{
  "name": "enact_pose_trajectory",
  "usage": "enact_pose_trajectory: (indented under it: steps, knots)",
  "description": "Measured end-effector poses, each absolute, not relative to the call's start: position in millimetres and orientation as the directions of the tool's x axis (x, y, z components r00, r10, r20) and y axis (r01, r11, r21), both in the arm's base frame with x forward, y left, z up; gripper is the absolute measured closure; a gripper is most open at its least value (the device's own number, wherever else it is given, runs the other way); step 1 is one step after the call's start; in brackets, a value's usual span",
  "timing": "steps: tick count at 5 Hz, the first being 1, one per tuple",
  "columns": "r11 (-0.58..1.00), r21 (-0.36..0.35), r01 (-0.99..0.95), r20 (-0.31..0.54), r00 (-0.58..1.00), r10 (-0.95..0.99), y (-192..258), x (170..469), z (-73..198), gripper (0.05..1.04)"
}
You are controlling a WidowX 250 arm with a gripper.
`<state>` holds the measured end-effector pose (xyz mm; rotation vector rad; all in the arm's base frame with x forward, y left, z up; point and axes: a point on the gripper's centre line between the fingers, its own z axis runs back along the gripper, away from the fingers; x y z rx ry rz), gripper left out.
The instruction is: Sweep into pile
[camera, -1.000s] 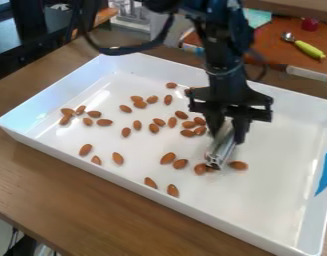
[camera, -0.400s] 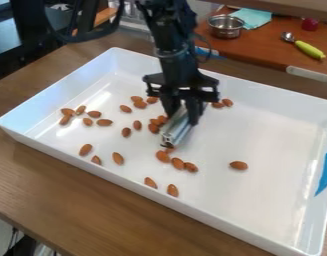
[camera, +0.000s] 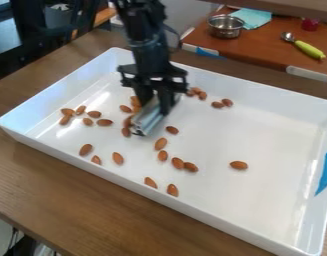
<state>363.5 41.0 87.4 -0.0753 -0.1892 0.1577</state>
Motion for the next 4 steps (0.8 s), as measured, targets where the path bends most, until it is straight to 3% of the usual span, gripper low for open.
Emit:
enact_pose_trajectory:
  steps: [2,3,4]
  knots:
    - [0.986,-0.022,-0.163,0.248,0.955,0.164,95,363,84,0.705]
    - [0.984,-0.062,-0.167,0.242,0.954,0.177,107,357,84,0.705]
    - [0.962,-0.19,-0.195,0.187,0.955,0.23,103,340,98,0.705]
